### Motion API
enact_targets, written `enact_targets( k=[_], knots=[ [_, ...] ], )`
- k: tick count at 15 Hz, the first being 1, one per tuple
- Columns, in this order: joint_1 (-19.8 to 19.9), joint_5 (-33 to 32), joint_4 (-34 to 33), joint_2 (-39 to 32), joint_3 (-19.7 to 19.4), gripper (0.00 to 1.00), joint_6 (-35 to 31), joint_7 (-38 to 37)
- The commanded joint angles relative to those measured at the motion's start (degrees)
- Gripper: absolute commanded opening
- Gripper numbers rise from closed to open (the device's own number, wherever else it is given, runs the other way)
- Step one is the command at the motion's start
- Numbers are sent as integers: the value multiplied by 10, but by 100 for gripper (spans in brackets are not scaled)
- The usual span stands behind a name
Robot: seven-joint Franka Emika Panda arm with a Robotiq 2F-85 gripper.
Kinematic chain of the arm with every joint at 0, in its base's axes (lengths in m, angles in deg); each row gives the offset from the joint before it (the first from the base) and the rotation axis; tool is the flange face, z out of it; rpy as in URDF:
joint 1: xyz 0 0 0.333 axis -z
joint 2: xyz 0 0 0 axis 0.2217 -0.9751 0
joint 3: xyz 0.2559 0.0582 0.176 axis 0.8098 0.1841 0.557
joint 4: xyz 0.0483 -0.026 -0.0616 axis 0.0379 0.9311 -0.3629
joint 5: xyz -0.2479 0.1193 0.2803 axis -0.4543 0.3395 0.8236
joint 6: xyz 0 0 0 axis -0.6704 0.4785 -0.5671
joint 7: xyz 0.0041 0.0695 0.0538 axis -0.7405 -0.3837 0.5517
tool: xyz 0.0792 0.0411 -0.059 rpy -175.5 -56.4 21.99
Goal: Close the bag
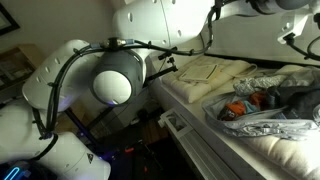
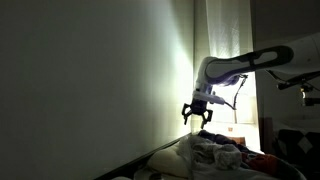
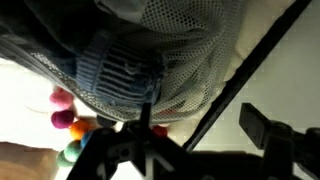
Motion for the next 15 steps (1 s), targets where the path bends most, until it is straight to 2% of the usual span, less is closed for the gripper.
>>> enact_targets(
  k=[1,10,11,12,13,14,15],
  knots=[
    [-5,-6,9,15,-14,100,11,-50],
    [10,-6,15,8,-22,100,20,-125],
    [10,1,-41,-25,-31,100,49,-128],
    [12,-7,15,4,-24,100,30,-133],
    [11,-10,14,2,-28,100,35,-137],
    [10,-2,-43,-31,-35,100,61,-138],
    [11,-8,10,-2,-26,100,36,-124]
  ],
)
